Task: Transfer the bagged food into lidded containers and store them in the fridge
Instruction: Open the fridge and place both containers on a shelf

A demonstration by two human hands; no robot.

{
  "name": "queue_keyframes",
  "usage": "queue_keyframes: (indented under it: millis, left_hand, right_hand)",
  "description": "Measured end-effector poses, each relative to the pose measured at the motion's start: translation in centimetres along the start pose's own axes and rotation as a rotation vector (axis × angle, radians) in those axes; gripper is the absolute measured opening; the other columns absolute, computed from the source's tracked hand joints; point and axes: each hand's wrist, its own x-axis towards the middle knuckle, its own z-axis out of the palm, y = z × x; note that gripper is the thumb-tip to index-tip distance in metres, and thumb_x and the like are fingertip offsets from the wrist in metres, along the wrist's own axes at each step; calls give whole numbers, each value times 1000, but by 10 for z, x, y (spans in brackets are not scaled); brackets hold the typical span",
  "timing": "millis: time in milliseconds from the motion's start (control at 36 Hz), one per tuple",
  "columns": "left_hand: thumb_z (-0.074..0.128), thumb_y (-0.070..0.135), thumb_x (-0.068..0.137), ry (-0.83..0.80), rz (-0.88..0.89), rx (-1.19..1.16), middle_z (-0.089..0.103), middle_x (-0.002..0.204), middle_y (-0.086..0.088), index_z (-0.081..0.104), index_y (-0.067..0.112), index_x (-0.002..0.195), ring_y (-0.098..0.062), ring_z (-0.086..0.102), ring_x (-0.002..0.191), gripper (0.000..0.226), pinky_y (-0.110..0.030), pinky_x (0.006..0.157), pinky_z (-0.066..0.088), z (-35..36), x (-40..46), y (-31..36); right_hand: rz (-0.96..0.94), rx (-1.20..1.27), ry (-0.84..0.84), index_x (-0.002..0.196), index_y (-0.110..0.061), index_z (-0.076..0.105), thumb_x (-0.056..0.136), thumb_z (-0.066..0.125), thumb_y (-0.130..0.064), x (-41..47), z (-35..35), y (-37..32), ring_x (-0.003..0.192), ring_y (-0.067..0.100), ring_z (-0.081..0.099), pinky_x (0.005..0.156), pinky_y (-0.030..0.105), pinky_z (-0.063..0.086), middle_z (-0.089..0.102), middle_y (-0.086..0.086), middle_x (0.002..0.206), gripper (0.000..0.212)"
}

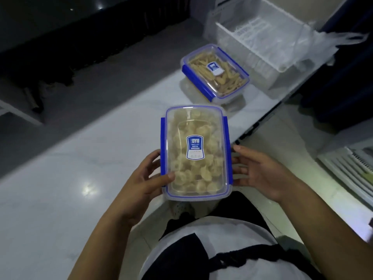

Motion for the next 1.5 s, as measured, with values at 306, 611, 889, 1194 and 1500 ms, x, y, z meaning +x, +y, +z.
queue_keyframes:
  millis: [306,611,889,1194,1500]
  left_hand:
    - [81,14,81,-347,10,152,61,140,1,54,40,139,-34,63,123,69,-60,100,49,132,24,4]
    - [81,8,80,-452,-51,328,64,136,-4,56,42,137,-34,65,120,71,-58,95,53,250,31,-40]
    - [90,27,55,-625,-165,529,68,131,1,58,39,134,-28,68,114,86,-48,85,60,356,96,-46]
    - [81,14,70,-985,-163,638,69,127,0,59,42,134,-27,69,112,73,-55,89,58,532,188,-52]
    - [81,42,78,-1292,-330,798,67,131,4,51,50,137,-18,68,115,67,-38,85,60,690,250,-72]
  right_hand:
    - [-317,157,285,122,-25,70,77,75,-25,-108,-88,23,109,30,70,76,39,60,71,8,122,45]
    - [-381,355,390,126,-33,67,77,80,-26,-180,-180,80,111,25,69,79,37,59,70,3,125,50]
    - [-397,532,602,115,-42,70,72,84,-27,-195,-255,90,103,26,72,72,34,58,74,5,115,48]
    - [-492,645,1001,121,-37,68,62,85,-32,-221,-358,53,80,19,73,70,39,59,77,2,103,62]
    - [-526,825,1291,118,-32,71,69,78,-26,-245,-445,51,83,22,74,63,34,57,76,4,108,49]
